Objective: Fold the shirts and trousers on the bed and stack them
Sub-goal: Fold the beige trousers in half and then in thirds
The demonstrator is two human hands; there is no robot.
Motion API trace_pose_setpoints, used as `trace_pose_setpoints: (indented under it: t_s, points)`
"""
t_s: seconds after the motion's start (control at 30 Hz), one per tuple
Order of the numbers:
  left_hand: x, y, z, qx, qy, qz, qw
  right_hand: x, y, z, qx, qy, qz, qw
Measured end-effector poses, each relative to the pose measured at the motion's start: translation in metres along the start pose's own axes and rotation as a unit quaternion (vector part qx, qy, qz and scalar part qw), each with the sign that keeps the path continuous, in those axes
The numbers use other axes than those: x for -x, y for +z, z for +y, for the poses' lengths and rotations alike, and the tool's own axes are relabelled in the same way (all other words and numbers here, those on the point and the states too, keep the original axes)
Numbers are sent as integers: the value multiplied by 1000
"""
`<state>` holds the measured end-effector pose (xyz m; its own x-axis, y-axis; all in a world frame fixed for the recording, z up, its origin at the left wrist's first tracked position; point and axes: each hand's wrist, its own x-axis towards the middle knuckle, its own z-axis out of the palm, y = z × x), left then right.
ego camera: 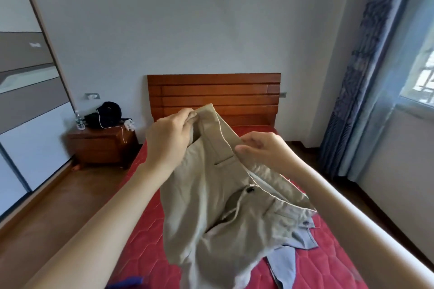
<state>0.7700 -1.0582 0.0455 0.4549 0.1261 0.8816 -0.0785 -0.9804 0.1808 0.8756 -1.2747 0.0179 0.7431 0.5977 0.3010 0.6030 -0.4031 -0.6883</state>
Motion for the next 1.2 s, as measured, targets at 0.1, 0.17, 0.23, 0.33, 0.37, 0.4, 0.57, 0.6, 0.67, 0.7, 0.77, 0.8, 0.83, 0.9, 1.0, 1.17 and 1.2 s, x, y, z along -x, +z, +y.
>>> trace_pose_setpoints:
  t_s: [0.1, 0.17, 0.23, 0.33, 0.37, 0.4, 0.57, 0.6, 0.67, 0.7, 0.77, 0.8, 0.83, 0.9, 1.0, 1.17, 1.2]
  points:
    - [-11, 4, -11, 19, -31, 19, 999, 17, -14, 39, 110, 54, -112, 986]
    - [-17, 2, -18, 30, -43, 32, 998, 26, -17, 64, 141, 66, -148, 977]
    - [-21, -2, -21, 42, -50, 41, 997, 30, -12, 83, 163, 64, -140, 975]
    - [-25, -10, -25, 58, -25, 62, 996, 22, 8, 91, 149, 25, -98, 984]
    - [-28, -14, -27, 65, -15, 70, 995, 15, 16, 90, 141, 2, -79, 987]
    - [-30, -18, -29, 70, -6, 78, 994, 6, 24, 87, 140, -18, -61, 988]
    - [-38, -38, -38, 123, 16, 83, 989, -44, 50, 70, 139, -28, -30, 989]
    - [-40, -43, -40, 139, 13, 74, 987, -54, 53, 67, 131, -29, -40, 990]
    - [-45, -53, -45, 173, -6, 38, 984, -74, 62, 60, 124, -44, -73, 989]
    - [-48, -57, -47, 192, -19, 15, 981, -84, 67, 55, 123, -53, -94, 987]
    - [-53, -65, -51, 219, -39, -17, 975, -102, 78, 47, 129, -66, -146, 979]
    - [-55, -69, -54, 222, -43, -23, 974, -109, 84, 44, 139, -69, -175, 972]
    - [-56, -73, -58, 218, -46, -25, 974, -114, 88, 43, 152, -70, -200, 966]
    - [-58, -81, -69, 203, -55, -16, 977, -117, 90, 46, 157, -58, -215, 962]
    - [-57, -96, -92, 183, -80, 15, 980, -113, 87, 58, 109, -16, -191, 976]
    - [-44, -109, -139, 102, -170, 38, 979, -101, 66, 60, -85, 31, -125, 988]
    - [-41, -109, -148, 72, -190, 35, 978, -99, 61, 57, -123, 25, -107, 986]
